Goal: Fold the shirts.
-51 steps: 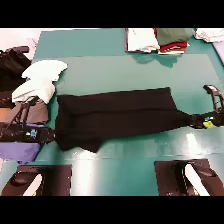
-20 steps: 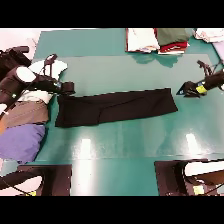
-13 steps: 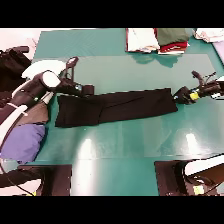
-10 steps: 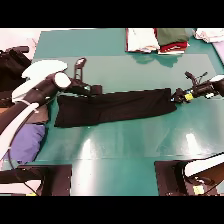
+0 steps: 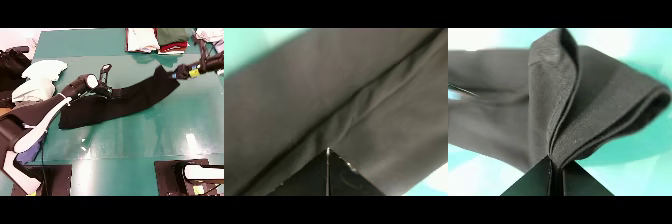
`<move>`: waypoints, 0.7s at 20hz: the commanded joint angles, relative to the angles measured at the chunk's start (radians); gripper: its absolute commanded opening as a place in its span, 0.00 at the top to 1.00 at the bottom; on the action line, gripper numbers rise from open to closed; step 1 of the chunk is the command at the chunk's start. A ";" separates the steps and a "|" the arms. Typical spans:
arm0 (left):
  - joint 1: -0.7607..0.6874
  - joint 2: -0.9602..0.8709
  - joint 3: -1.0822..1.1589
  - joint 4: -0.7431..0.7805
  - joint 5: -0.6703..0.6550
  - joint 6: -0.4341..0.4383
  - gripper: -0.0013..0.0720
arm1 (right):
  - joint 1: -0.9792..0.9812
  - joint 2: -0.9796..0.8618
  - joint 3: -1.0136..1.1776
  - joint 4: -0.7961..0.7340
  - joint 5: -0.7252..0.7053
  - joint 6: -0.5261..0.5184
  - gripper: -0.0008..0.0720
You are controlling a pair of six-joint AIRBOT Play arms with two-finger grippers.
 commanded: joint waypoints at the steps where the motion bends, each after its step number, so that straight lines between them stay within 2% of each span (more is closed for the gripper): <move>1: -0.016 -0.069 0.047 0.003 -0.031 0.002 0.95 | 0.123 0.098 0.116 0.001 0.001 0.108 0.97; 3: -0.016 -0.069 0.047 0.009 -0.039 0.026 0.95 | 0.186 0.108 0.176 0.001 0.006 0.140 0.97; 9: -0.003 -0.054 0.058 0.038 -0.098 0.026 0.95 | 0.312 0.104 0.236 0.001 -0.006 0.193 0.97; 14: 0.142 0.127 0.094 0.282 -0.266 -0.008 0.95 | 0.444 0.095 0.236 0.006 -0.060 0.196 0.97</move>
